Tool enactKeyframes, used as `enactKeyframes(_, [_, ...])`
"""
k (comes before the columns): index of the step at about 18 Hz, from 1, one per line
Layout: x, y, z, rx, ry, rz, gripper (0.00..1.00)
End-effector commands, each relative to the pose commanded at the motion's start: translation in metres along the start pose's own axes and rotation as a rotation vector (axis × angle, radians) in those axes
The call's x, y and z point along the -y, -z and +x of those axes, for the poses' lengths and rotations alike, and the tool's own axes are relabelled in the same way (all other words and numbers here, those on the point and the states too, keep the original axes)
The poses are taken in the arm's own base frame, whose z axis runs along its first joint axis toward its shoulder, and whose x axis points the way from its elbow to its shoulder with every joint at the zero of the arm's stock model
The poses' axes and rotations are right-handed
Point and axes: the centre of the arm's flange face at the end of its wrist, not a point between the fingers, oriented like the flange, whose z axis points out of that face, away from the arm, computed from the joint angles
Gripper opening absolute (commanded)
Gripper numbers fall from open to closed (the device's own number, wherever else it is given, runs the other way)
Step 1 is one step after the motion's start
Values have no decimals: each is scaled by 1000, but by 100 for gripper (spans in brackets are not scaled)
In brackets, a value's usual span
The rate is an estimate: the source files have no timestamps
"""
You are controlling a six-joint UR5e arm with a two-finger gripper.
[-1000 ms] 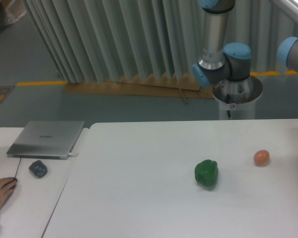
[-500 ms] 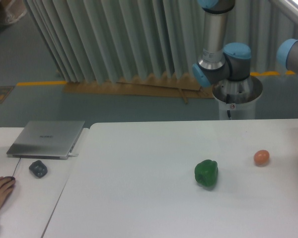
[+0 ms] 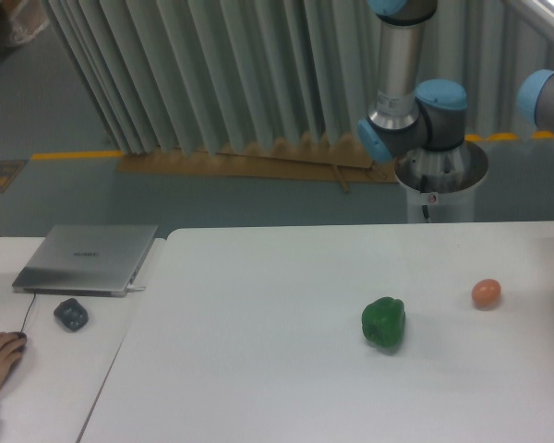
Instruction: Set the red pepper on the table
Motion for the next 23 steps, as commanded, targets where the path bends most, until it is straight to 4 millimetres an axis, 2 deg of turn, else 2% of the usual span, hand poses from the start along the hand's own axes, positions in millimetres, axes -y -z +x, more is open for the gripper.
enactKeyframes(9, [-2,-2,1,-6,4,-3,100])
enactKeyframes(15, [-12,-2,4,-7,21,-4,100])
enactKeyframes(18, [-47,1,11,2,84,0,100])
enactKeyframes(19, [-53,1,11,11,108,17,100])
enactKeyframes(21, [-81,9,20,55,202,79,100])
enactKeyframes(23, [-94,12,24,65,207,74,100])
